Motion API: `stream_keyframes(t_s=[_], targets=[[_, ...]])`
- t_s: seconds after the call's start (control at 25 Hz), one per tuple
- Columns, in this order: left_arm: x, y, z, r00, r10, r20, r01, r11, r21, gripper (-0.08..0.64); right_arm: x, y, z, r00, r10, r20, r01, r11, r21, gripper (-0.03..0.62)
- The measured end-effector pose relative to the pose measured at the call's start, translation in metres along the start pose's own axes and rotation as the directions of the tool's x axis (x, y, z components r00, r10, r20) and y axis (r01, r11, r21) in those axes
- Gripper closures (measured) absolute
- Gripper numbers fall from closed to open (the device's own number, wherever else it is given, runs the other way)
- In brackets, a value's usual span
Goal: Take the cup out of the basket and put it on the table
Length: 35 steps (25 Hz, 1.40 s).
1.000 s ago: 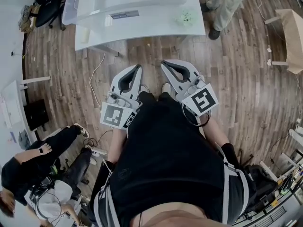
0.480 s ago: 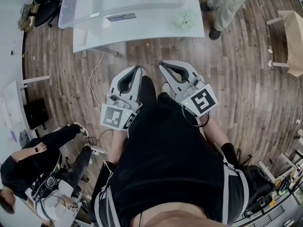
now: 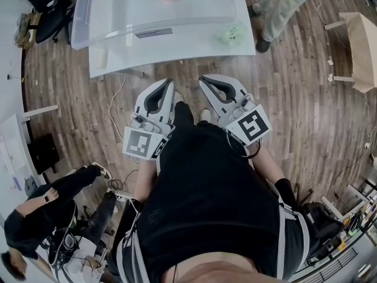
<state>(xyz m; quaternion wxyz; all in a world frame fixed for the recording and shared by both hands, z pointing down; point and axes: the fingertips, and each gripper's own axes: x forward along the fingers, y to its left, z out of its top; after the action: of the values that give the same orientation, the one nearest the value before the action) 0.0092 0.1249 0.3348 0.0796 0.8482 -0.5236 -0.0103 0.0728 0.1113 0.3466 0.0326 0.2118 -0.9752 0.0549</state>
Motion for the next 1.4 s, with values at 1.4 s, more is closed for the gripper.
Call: stream_keyframes(t_s=[1.4], targets=[[0.040,0.155,0.017,0.989,-0.150,-0.014,0.150,0.989,-0.018,0.541,0.157,-0.041,0.016,0.990,-0.140,-0.028,0.140,0.990,-0.003,0.575]])
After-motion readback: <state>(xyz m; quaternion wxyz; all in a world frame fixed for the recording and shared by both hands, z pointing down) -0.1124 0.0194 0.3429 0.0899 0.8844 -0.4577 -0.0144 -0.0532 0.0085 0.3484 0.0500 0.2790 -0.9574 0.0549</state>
